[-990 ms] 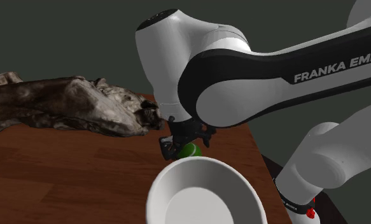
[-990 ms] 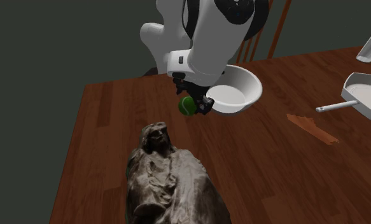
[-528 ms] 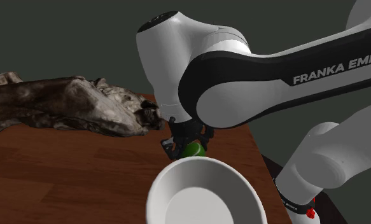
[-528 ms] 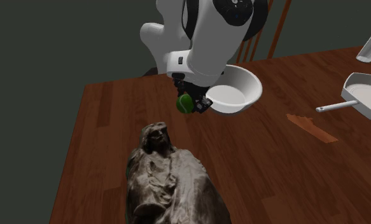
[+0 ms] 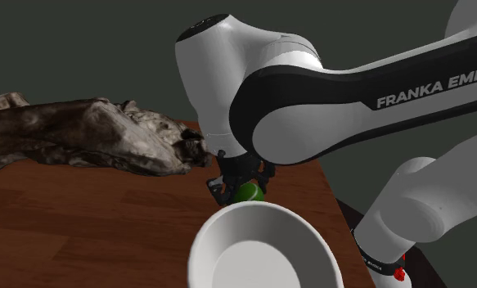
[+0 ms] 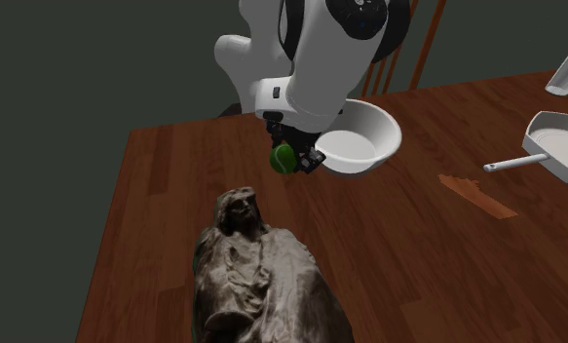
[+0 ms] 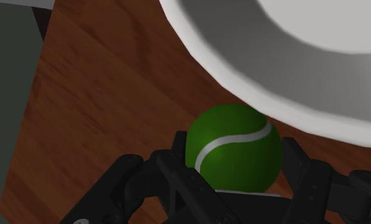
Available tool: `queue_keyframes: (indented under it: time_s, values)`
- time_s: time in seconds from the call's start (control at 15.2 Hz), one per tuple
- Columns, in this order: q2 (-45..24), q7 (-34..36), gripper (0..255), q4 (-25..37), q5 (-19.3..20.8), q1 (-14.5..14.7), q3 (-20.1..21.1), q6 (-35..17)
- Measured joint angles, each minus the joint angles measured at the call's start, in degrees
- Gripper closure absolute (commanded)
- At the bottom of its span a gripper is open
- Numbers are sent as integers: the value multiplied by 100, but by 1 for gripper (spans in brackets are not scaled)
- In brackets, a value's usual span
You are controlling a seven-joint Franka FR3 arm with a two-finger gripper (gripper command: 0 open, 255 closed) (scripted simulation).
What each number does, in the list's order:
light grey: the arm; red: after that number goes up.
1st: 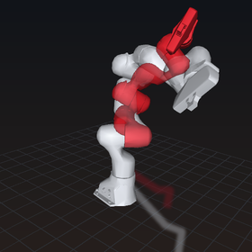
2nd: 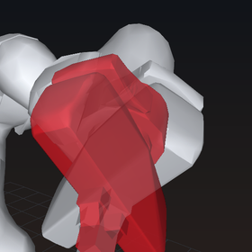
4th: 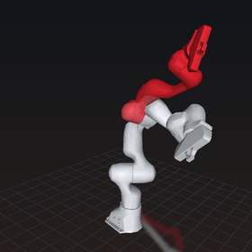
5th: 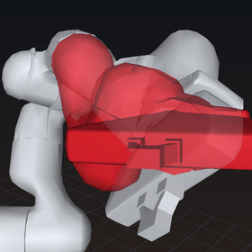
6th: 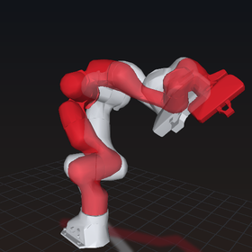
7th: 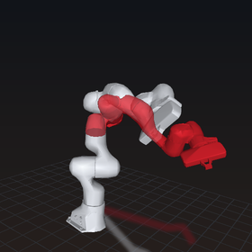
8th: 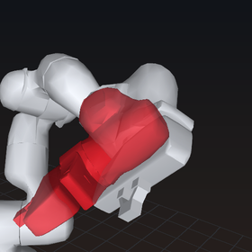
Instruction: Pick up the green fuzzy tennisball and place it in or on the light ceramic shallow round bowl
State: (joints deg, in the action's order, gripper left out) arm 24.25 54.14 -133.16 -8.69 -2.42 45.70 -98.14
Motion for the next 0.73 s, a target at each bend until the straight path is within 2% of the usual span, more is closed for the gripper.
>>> queue_keyframes:
  time_s: [0.73]
  values:
    - [168, -120, 255, 553, 28, 12, -204, 706]
